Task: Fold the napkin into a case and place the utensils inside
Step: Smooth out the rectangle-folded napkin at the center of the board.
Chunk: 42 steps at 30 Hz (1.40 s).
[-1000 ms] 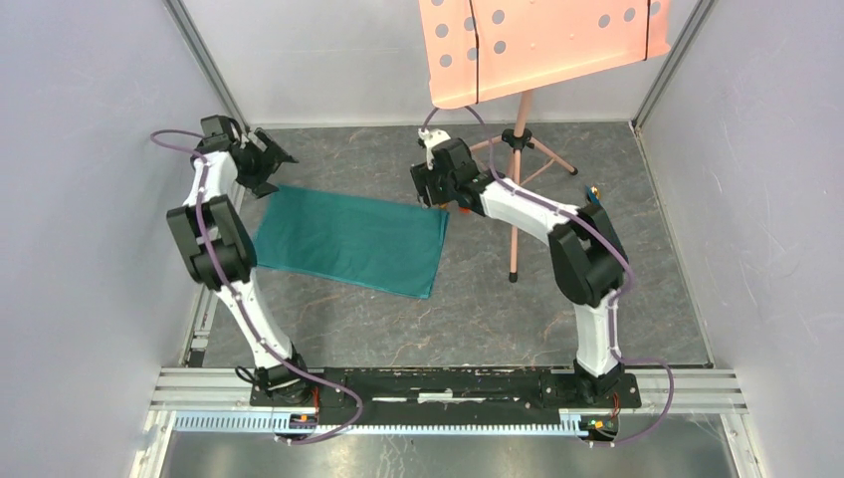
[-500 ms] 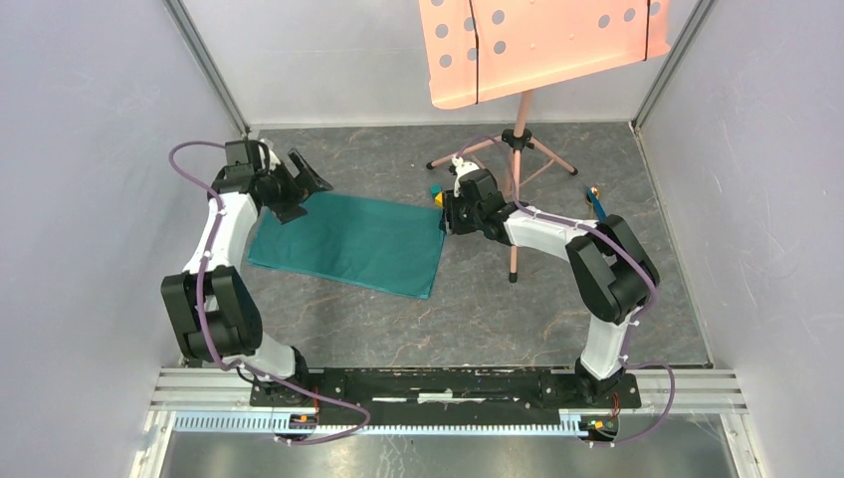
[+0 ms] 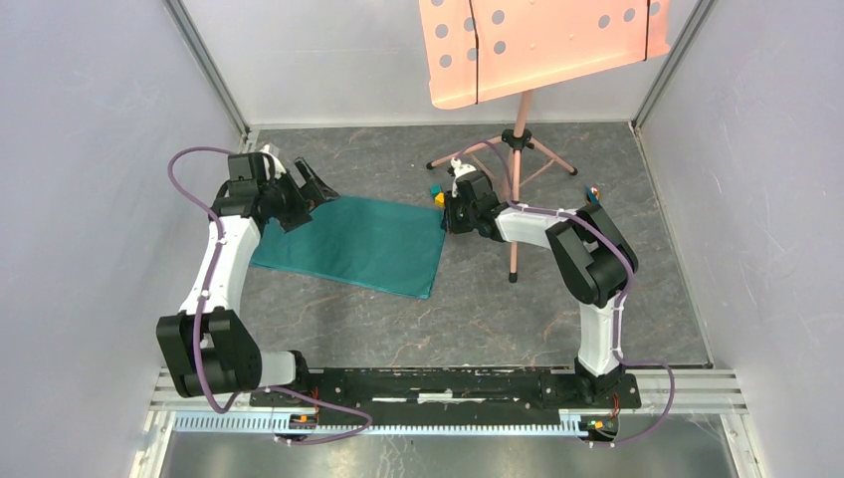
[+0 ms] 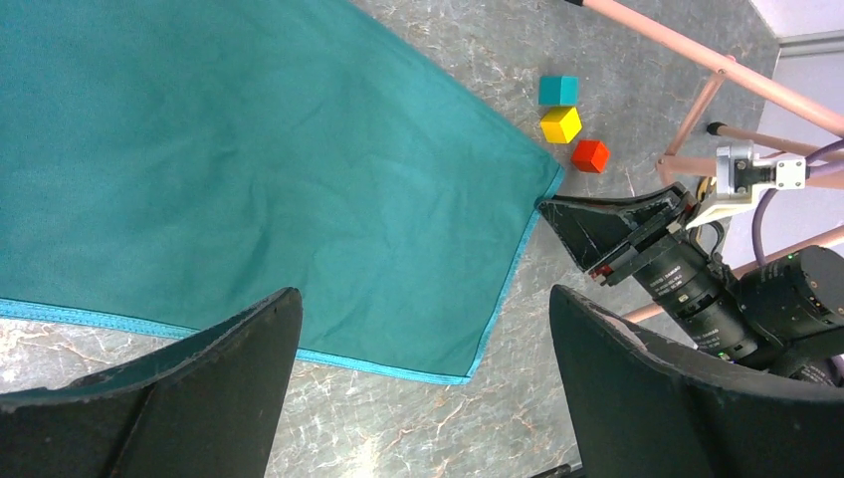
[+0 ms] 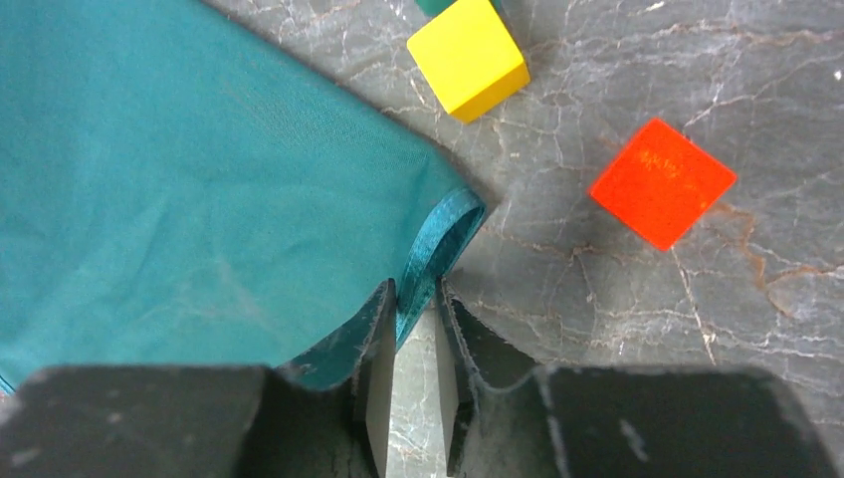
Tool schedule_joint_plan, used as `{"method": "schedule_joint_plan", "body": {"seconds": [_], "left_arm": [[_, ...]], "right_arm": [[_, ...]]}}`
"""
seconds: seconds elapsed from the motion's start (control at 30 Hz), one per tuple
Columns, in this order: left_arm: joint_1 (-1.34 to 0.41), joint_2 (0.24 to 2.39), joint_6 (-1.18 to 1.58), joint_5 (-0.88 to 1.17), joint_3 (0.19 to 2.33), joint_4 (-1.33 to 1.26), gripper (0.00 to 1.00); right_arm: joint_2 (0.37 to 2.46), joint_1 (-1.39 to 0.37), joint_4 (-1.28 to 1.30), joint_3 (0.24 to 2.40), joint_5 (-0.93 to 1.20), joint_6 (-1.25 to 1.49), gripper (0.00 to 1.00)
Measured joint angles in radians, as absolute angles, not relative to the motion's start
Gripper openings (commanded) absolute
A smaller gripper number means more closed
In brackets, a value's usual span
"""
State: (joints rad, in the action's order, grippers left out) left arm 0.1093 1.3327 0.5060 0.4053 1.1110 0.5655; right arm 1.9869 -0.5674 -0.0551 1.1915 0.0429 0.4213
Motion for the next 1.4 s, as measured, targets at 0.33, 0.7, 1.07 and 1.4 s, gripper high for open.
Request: {"method": "schedule_joint_plan", "body": {"seconds": [0.33, 0.7, 1.07, 1.4], "left_arm": [[0.109, 1.31, 0.481, 0.332, 1.096, 0.599, 1.0], [0.281, 1.497, 0.472, 0.182, 1.147, 0.609, 1.0], [0.383, 1.877, 0.414, 0.105, 1.42, 0.607, 0.97], [0.382, 1.916, 0.398, 0.142, 1.362, 0.591, 0.99]], "right_arm": [[2.031, -0.558, -0.06, 1.262, 0.002, 0.399, 0.02], [2.002, -0.554, -0.042, 1.242, 0.03, 0.368, 0.61], [1.631, -0.632, -0.117, 0.924, 0.213, 0.338, 0.67], [1.641, -0.634, -0.149, 0.879, 0.281, 0.337, 0.67]]}}
